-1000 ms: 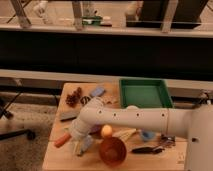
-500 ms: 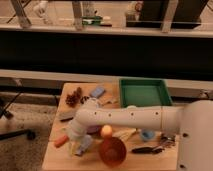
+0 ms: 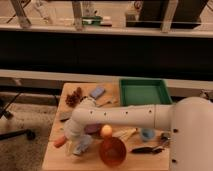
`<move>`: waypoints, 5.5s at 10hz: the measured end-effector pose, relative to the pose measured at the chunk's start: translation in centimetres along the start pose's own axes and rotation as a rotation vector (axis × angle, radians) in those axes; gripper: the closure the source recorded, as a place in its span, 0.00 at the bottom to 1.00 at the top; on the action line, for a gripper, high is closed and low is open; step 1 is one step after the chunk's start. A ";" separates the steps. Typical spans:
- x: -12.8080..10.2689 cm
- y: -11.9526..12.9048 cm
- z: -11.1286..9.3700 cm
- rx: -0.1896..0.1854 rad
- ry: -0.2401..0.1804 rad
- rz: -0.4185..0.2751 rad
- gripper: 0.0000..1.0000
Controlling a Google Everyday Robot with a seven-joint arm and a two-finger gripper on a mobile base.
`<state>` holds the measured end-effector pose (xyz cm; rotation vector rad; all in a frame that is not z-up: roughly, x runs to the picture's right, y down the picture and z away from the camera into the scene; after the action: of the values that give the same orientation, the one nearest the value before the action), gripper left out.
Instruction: Place pepper in paper cup
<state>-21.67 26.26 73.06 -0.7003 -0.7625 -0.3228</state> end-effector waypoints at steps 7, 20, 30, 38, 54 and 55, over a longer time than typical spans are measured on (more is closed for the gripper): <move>0.7 -1.8 1.3 -0.033 -0.031 0.013 0.20; 1.7 -2.7 3.9 -0.056 -0.030 0.050 0.20; 1.1 -3.2 5.2 -0.067 -0.032 0.052 0.63; 1.2 -3.0 3.9 -0.060 -0.044 0.038 1.00; -2.2 -0.3 -0.9 -0.049 -0.118 -0.041 1.00; -2.3 -0.4 -1.4 -0.039 -0.121 -0.042 1.00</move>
<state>-22.74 25.10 70.81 -0.7465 -0.8888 -0.3364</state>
